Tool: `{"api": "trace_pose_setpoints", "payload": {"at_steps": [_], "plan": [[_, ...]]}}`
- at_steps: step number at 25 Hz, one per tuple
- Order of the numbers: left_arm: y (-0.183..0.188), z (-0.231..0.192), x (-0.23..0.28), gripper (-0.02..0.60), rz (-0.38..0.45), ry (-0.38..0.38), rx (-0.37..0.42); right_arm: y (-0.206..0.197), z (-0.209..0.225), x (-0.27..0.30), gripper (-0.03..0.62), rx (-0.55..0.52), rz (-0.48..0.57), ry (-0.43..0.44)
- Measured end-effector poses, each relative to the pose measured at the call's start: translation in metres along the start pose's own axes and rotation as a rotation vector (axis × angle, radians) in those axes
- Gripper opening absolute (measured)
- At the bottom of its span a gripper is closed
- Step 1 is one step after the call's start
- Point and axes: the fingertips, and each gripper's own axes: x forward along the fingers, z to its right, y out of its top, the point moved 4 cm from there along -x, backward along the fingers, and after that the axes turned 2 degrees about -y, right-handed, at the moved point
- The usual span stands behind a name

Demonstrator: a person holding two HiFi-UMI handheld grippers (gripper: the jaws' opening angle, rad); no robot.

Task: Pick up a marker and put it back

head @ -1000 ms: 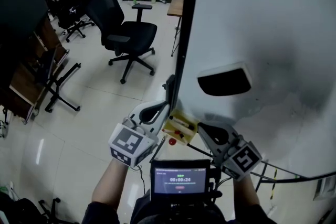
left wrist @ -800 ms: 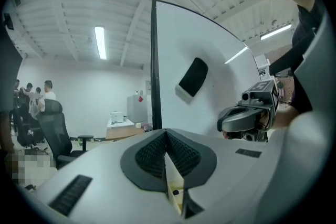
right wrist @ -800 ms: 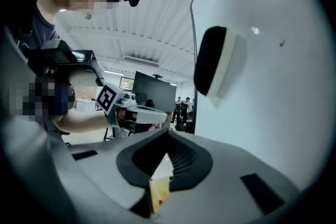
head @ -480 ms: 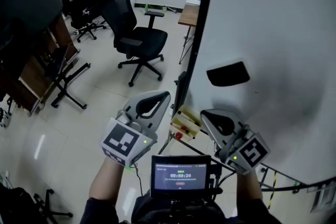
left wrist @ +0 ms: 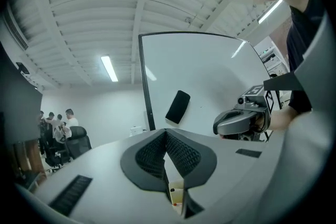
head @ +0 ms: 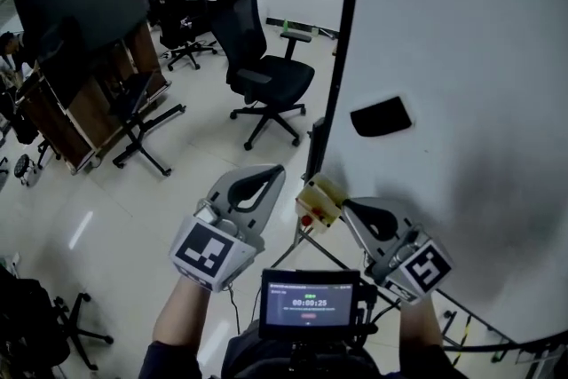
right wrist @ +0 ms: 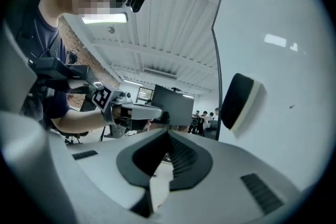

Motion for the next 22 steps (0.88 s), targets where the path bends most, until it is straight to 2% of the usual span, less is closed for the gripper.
{"api": "trace_pose_setpoints", "payload": {"at_steps": [9,14,22], "plan": [[0.012,0.092,-0.038,0.006,-0.029,0.151,-0.024,0.000,-0.020,-0.089,0.015,0.022,0.000,0.106],[0.027,0.145,-0.057,0.006,-0.056,0.216,0.000,0.005,-0.032,-0.132,0.015,0.036,0.021,0.156],[0.036,0.174,-0.107,0.006,-0.123,0.345,0.054,0.015,-0.056,-0.144,0.015,0.082,0.066,0.234]]}}
